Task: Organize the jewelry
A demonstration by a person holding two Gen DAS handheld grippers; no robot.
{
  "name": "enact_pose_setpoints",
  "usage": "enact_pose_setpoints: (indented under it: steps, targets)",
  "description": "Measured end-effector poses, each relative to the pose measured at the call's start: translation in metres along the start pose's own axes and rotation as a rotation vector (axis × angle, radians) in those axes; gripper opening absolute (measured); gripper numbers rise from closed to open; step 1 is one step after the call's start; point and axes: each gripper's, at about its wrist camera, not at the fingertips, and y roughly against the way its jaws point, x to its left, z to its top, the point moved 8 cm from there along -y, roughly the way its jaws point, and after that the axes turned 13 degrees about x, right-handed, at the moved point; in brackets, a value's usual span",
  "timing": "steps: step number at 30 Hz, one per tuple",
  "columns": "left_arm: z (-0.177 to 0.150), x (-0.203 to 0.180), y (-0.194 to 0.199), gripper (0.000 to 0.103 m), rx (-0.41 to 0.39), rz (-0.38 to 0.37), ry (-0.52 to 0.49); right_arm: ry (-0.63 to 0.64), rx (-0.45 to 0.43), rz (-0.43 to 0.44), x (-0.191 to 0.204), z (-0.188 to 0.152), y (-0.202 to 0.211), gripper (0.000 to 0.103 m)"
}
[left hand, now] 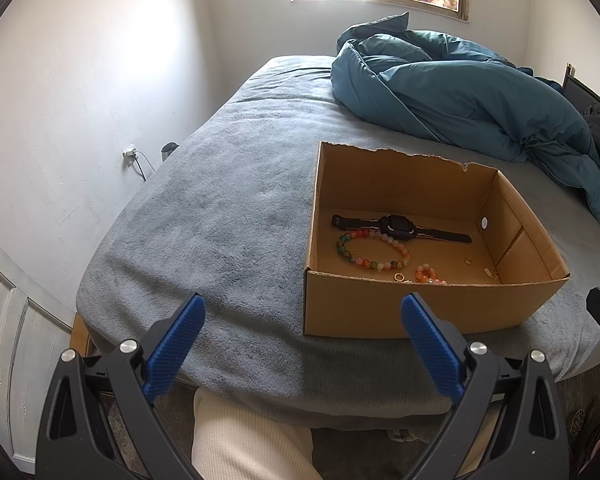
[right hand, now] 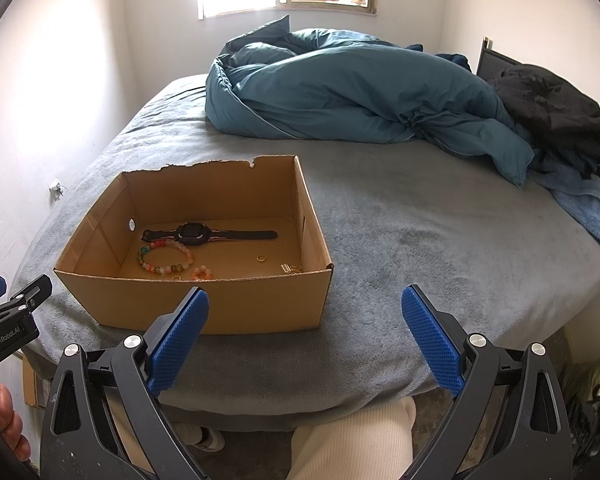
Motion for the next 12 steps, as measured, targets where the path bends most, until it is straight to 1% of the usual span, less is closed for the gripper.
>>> enact_pose_setpoints:
  steps: [12]
  targets:
    - [-0.0005, -0.0005, -0.0004, 0.096, 0.001, 0.000, 0.000, 0.000, 0.002, 0.002, -0.0010, -0.0006, 0.0000, 0.093]
